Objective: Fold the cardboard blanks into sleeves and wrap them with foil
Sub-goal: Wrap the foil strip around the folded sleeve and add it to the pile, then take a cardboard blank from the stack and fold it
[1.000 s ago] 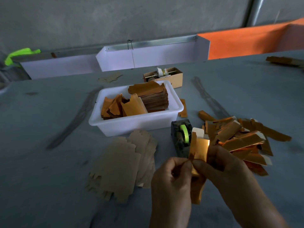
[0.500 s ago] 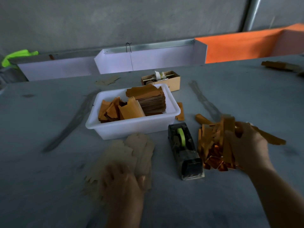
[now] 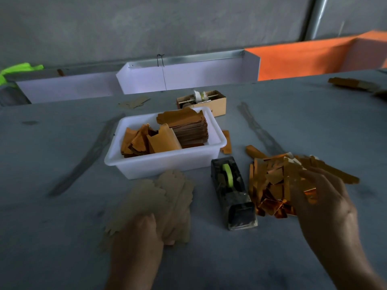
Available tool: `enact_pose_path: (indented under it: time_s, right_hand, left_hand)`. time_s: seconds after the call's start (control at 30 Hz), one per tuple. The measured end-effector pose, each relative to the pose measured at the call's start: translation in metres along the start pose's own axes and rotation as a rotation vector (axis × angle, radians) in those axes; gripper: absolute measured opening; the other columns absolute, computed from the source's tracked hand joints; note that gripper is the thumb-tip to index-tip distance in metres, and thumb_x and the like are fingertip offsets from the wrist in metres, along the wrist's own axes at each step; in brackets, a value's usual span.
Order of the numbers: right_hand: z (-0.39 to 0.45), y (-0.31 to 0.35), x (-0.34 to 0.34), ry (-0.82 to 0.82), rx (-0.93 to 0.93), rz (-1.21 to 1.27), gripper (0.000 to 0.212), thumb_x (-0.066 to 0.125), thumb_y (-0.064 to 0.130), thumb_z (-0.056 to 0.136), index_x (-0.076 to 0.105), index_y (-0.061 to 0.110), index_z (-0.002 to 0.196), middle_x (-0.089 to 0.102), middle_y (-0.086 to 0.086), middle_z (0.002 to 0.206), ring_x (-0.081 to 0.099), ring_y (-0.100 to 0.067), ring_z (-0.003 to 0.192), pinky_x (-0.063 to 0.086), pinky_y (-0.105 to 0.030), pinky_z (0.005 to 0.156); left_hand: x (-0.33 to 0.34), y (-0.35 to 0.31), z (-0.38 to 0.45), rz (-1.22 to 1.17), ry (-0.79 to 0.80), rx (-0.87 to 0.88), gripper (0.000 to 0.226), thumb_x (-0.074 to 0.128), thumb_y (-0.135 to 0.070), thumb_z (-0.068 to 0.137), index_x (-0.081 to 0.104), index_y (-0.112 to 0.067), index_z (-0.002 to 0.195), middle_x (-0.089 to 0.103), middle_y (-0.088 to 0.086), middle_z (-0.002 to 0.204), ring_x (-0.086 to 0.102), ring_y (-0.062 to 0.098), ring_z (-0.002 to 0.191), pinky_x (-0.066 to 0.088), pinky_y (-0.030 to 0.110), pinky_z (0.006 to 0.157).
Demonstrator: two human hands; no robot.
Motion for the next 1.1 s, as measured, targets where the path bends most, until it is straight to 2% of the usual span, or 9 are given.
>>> enact_pose_path:
  time_s: [0.13,0.2,0.27,0.43,0.6,0.67,0.83,1.0,1.1]
  right_hand:
    - [-0.036,0.044,0.012,0.251,-0.046,0.286,0.011,0.061,0.027,0.083,0.069,0.031,0.089,0.069,0.01,0.087,0.065,-0.011,0.079,0.047,-0.015,0.063]
    - [-0.07,0.062,0.049,0.611,0.149,0.634,0.028,0.06,0.042,0.069,0.071,0.029,0.091,0.073,0.009,0.082,0.068,-0.007,0.077,0.051,-0.01,0.068]
    - [-0.103,0.071,0.079,0.843,0.439,0.905,0.042,0.063,0.041,0.06,0.07,0.023,0.097,0.074,0.005,0.089,0.07,-0.01,0.084,0.056,-0.02,0.073]
    - [-0.102,0.057,0.091,0.811,0.663,1.119,0.027,0.061,0.023,0.065,0.075,0.015,0.087,0.073,-0.013,0.096,0.069,-0.023,0.094,0.054,-0.032,0.075]
    - [-0.091,0.043,0.088,0.77,0.67,1.124,0.02,0.058,0.014,0.07,0.077,0.019,0.07,0.073,-0.012,0.087,0.069,-0.026,0.084,0.054,-0.039,0.07]
    - [-0.089,0.044,0.086,0.802,0.638,1.131,0.021,0.059,0.017,0.064,0.077,0.025,0.067,0.074,-0.004,0.084,0.071,-0.02,0.08,0.057,-0.034,0.062]
    - [-0.092,0.041,0.089,0.913,0.586,1.067,0.023,0.061,0.019,0.066,0.078,0.026,0.079,0.073,-0.004,0.088,0.07,-0.02,0.084,0.058,-0.031,0.064]
    - [-0.084,0.031,0.084,0.835,0.34,0.634,0.013,0.065,0.017,0.08,0.065,0.023,0.092,0.068,0.015,0.068,0.063,-0.003,0.062,0.047,-0.021,0.057]
    - [-0.081,0.035,0.077,0.788,0.235,0.54,0.014,0.068,0.018,0.079,0.059,0.02,0.09,0.065,0.008,0.062,0.054,-0.006,0.046,0.044,-0.022,0.05]
  left_hand:
    - [-0.052,-0.018,-0.021,-0.144,-0.319,0.01,0.009,0.072,-0.001,0.061,0.063,-0.001,0.06,0.065,0.02,0.066,0.065,0.037,0.062,0.048,0.037,0.047]
    - [-0.07,-0.05,-0.041,-0.201,-0.494,0.183,0.007,0.067,0.004,0.06,0.066,-0.003,0.058,0.071,0.018,0.074,0.07,0.034,0.068,0.051,0.034,0.053]
    - [-0.068,-0.083,-0.053,-0.282,-0.45,0.352,0.013,0.058,-0.009,0.068,0.07,-0.006,0.062,0.074,0.013,0.089,0.072,0.028,0.08,0.055,0.029,0.055]
    - [-0.05,-0.104,-0.057,-0.449,-0.281,0.469,0.032,0.091,-0.024,0.048,0.078,-0.019,0.076,0.075,-0.007,0.094,0.072,0.009,0.082,0.054,0.017,0.056]
    - [-0.051,-0.057,-0.04,-0.822,-0.328,0.202,0.034,0.071,-0.03,0.081,0.066,-0.031,0.115,0.062,-0.017,0.117,0.059,0.003,0.107,0.046,0.019,0.092]
    - [-0.044,-0.041,-0.032,-0.917,-0.298,0.098,0.043,0.072,-0.039,0.076,0.059,-0.035,0.117,0.06,-0.02,0.111,0.058,0.0,0.102,0.047,0.018,0.086]
    - [0.003,-0.061,-0.025,-1.316,0.295,0.069,0.035,0.076,-0.041,0.053,0.073,-0.029,0.086,0.075,-0.004,0.083,0.071,0.014,0.081,0.058,0.035,0.079]
    - [0.013,-0.066,-0.025,-1.295,0.252,0.08,0.036,0.071,-0.044,0.053,0.068,-0.046,0.088,0.074,-0.007,0.076,0.069,0.006,0.072,0.054,0.024,0.062]
    - [0.01,-0.063,-0.022,-1.269,0.17,0.056,0.031,0.068,-0.04,0.058,0.067,-0.045,0.088,0.073,-0.01,0.073,0.068,0.004,0.067,0.053,0.023,0.06]
Point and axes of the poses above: each hand's wrist, its own z-axis towards the middle knuckle, its own x-axis out of the palm, y = z × x, the point moved 9 cm from there along z, towards the middle knuckle
